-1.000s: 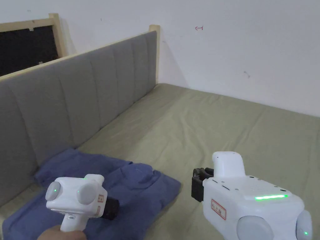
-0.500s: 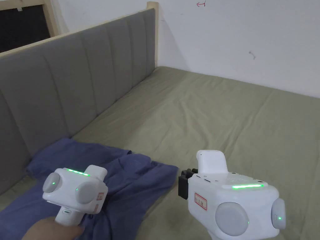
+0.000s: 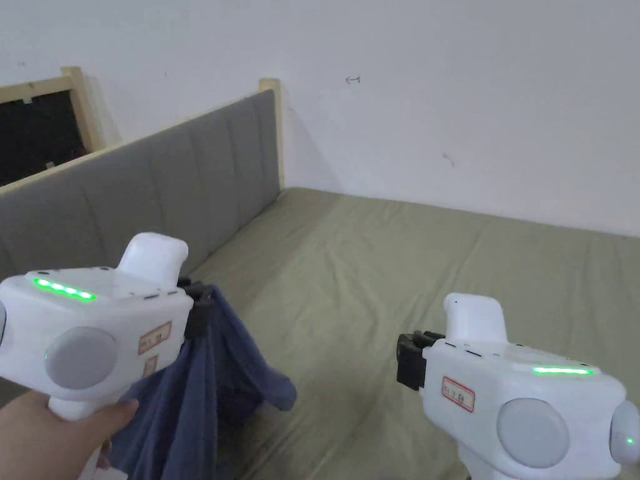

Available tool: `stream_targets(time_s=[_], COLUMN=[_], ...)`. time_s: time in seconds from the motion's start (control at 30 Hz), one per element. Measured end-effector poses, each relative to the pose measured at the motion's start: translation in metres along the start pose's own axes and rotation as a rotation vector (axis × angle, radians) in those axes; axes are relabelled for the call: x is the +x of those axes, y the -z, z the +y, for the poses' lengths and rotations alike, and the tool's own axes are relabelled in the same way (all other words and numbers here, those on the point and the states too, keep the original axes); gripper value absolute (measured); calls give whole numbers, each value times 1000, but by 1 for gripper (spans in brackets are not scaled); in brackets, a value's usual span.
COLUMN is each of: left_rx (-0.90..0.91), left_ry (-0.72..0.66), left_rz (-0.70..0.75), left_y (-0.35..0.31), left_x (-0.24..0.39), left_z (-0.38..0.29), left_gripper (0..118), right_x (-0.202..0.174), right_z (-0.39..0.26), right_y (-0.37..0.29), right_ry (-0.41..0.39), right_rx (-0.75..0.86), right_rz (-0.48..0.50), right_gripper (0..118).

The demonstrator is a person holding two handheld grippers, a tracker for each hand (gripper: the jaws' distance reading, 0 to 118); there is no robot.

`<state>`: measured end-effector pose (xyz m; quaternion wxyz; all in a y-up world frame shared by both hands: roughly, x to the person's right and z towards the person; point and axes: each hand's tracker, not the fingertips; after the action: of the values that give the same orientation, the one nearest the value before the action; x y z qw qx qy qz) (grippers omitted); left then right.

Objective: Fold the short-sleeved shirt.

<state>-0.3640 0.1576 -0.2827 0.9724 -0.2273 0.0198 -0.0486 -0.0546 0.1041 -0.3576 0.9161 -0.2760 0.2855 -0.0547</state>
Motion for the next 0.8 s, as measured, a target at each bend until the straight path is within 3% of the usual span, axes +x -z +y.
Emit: stream_targets(time_s=[0.2,0.43,0.53,0.8], left_rx=[221,216,91,-449], left_ry=[0,56,16,48], left_rz=[-240,-545,-682,-813], left_y=[-27,-12,12,126], left_x=[98,229,280,406], left_z=[97,149,144,43], left_gripper=[2,2,2,3], right_x=[51,127,159,220], right_z=[17,18,5,-39], right_y=[-101,-198,-221,-237], right_ry=[26,49,91,234], right_rx=[109,223,209,164], right_rz=[-63,-208,-342,-449], right_gripper=[1,1,1,1])
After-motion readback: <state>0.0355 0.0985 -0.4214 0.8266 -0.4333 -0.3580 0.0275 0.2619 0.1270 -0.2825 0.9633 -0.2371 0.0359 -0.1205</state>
